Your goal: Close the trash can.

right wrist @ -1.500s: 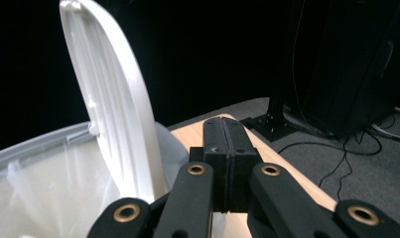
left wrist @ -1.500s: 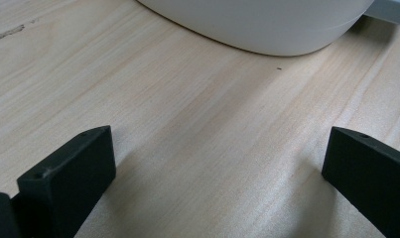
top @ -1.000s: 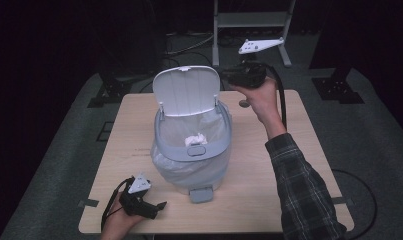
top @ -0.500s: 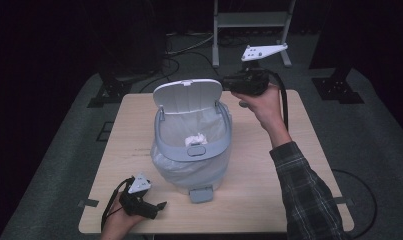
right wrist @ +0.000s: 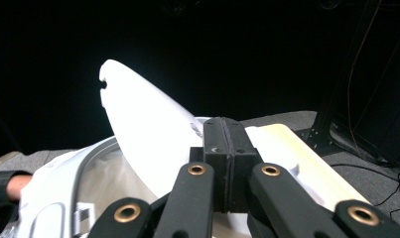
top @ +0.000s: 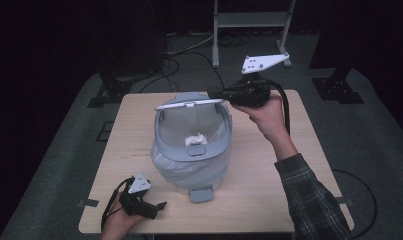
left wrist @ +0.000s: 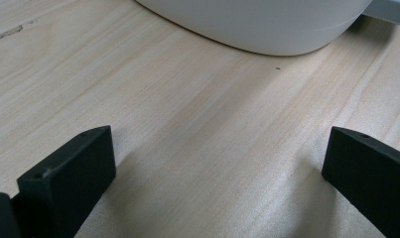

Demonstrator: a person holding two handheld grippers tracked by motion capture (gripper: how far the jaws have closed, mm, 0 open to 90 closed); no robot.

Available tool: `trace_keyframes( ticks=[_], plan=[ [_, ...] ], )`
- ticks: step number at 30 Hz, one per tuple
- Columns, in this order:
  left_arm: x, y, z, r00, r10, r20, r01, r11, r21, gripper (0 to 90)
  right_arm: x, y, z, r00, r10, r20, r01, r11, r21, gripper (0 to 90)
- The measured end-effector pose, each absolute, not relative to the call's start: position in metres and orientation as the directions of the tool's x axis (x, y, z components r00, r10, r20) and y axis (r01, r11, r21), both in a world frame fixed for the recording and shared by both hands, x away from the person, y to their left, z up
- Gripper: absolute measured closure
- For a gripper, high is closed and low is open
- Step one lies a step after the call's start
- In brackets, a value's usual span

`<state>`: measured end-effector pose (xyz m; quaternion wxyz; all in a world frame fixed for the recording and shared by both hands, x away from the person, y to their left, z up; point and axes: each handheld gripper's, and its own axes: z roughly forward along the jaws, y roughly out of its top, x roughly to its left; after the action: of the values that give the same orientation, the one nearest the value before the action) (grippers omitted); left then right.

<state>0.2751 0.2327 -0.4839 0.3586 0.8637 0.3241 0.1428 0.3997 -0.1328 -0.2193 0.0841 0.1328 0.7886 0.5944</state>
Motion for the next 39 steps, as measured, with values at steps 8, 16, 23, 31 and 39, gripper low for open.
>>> trace_keyframes(
  ticks=[8, 16, 23, 31, 39],
  plan=[
    [0.275, 0.233, -0.484, 0.749, 0.662, 0.014, 0.457, -0.533, 0.712, 0.0, 0.388, -0.131, -0.222, -0.960, 0.277, 0.046, 0.122, 0.262, 0.957, 89.8],
    [0.275, 0.233, -0.484, 0.749, 0.662, 0.014, 0.458, -0.533, 0.712, 0.0, 0.373, -0.125, -0.225, -0.971, 0.228, 0.065, 0.130, 0.282, 0.951, 89.7],
    [0.275, 0.233, -0.484, 0.749, 0.662, 0.014, 0.458, -0.533, 0.712, 0.0, 0.358, -0.116, -0.228, -0.981, 0.185, 0.059, 0.114, 0.307, 0.945, 89.7],
    [0.275, 0.233, -0.484, 0.749, 0.662, 0.014, 0.457, -0.533, 0.712, 0.0, 0.348, -0.106, -0.235, -0.986, 0.160, 0.041, 0.096, 0.346, 0.933, 89.6],
    [0.275, 0.233, -0.484, 0.749, 0.662, 0.014, 0.457, -0.533, 0.712, 0.0, 0.343, -0.100, -0.245, -0.988, 0.141, 0.055, 0.104, 0.373, 0.922, 89.5]
  ],
)
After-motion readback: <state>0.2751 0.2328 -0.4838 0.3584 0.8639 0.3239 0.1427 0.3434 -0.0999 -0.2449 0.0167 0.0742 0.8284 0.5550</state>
